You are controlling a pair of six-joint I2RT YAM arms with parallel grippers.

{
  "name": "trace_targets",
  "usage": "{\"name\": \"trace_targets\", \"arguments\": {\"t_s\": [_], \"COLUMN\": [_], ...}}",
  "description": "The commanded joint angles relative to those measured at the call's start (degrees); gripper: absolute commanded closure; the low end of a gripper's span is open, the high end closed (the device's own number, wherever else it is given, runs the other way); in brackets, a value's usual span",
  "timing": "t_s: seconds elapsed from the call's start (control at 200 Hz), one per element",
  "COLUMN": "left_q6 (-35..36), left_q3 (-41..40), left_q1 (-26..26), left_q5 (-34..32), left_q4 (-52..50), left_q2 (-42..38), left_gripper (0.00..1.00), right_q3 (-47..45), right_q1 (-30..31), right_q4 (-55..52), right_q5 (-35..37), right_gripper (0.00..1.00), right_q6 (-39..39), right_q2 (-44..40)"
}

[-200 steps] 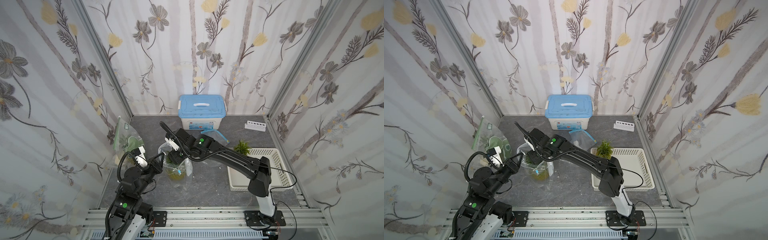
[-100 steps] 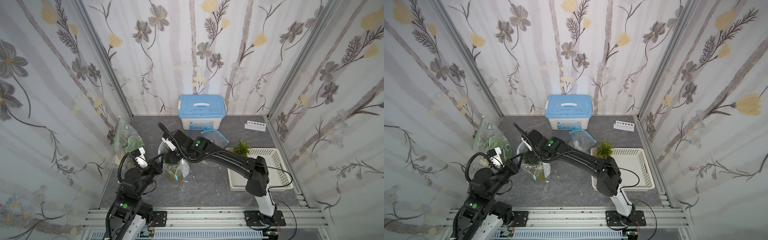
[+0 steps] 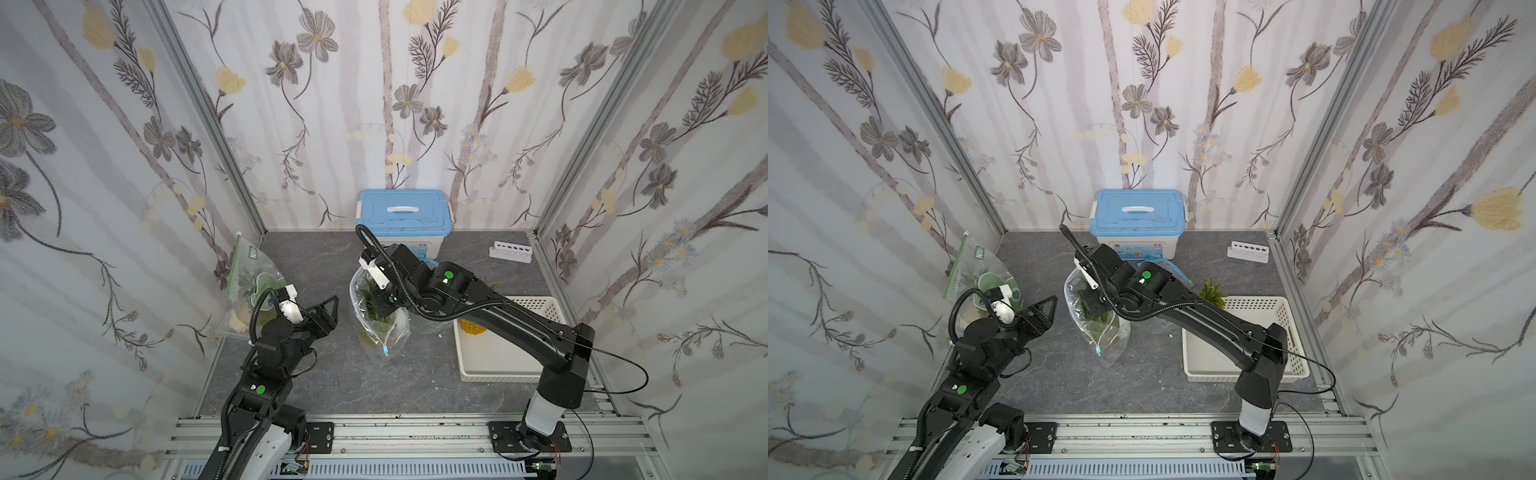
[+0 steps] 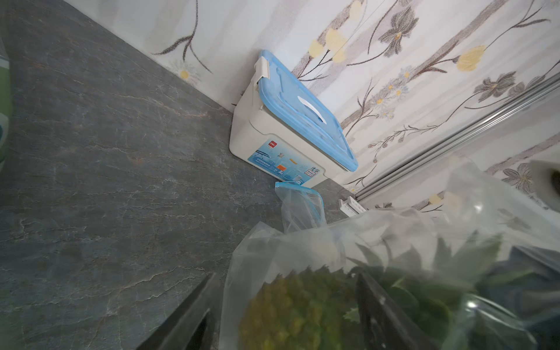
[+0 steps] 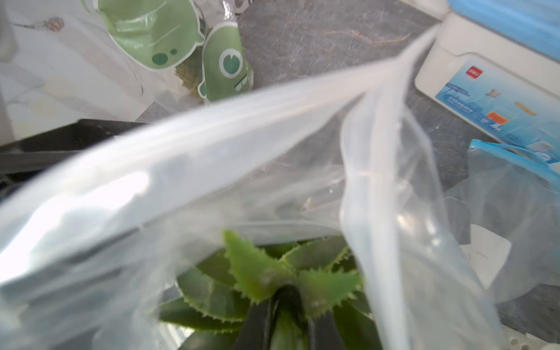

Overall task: Open the zip-top bag and take out the pineapple
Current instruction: Pick up the pineapple from the zipper food storage bag.

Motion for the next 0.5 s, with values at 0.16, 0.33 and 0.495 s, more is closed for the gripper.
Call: {"name": "trace_targets", "arguments": {"t_s": [0.16,0.33,0.495], "left_q6": [-5.1,-16.5,-25.2], "left_q3": [-4.9,-10.4,-9.5], "left_q1": [1.5,2.6,3.0], "left_q5": [9.0,18.1,23.7], "left_q4": [18.7,40.8,60.0], "left_q2": [8.0,20.7,33.7], "left_gripper": [0.15,0.13,0.12], "right_q3": [-1.4,4.4,6.8], "right_q1": [-3.8,-6.0,-7.1], "right_q4": [8.6,8.6,8.0], "right_q5": [2.5,-0.5,-2.9], "right_gripper": [1.00,1.00,1.00], "right_q6": [-3.0,-6.1,-8.9], "right_q2": [-9.0,-10.6,-12.0]}}
